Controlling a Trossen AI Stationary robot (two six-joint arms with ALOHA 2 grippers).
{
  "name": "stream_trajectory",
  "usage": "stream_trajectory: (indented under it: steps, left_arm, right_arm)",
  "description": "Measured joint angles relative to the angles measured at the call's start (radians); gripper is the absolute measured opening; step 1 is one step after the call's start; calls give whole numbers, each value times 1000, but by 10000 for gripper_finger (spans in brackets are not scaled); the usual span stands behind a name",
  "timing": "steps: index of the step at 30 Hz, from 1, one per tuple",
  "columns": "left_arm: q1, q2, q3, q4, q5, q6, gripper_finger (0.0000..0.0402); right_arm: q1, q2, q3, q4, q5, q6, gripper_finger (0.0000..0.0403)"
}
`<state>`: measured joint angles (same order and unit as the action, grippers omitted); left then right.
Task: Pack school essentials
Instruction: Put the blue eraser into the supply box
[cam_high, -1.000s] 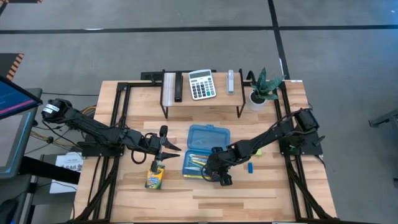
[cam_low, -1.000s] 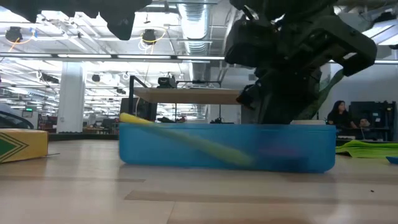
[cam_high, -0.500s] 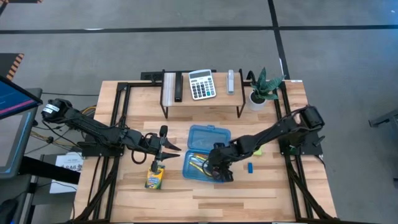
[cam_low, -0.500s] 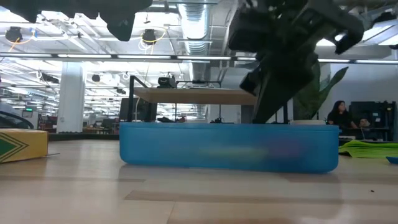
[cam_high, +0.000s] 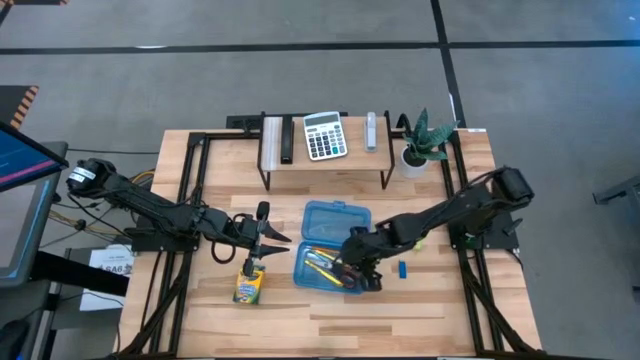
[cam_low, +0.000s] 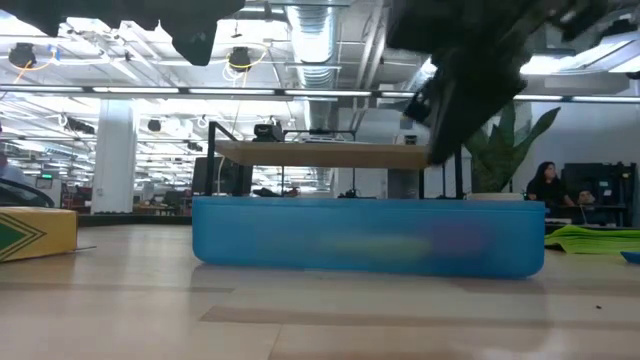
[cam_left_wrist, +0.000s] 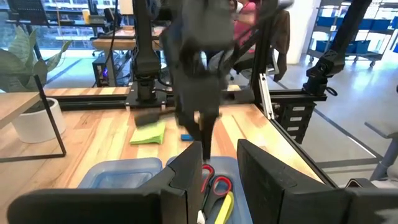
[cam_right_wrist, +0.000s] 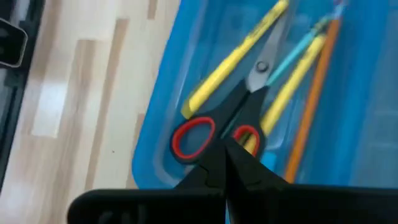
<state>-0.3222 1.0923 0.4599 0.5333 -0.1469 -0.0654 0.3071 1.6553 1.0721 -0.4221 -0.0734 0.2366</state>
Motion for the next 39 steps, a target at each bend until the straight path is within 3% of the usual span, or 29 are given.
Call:
stream_trajectory:
  steps: [7, 14, 19, 25, 30, 39]
  left_arm:
    - [0, 0, 0, -4, 0, 0, 88]
    - [0, 0, 0, -1, 0, 4, 88]
    - [0, 0, 0, 1, 0, 6, 88]
    - [0, 0, 0, 1, 0, 7, 88]
    - [0, 0, 0, 1, 0, 4, 88]
    - [0, 0, 0, -1, 0, 1, 88]
  right_arm:
    - [81, -181, -88, -37, 121, 116, 13]
    - [165, -293, -290, -65, 123, 365, 36]
    - [231, -316, -339, -168, 124, 495, 74]
    - [250, -309, -347, -228, 142, 524, 130]
    - [214, -330, -431, -147, 147, 524, 169]
    - [199, -446, -576, 1, 145, 565, 183]
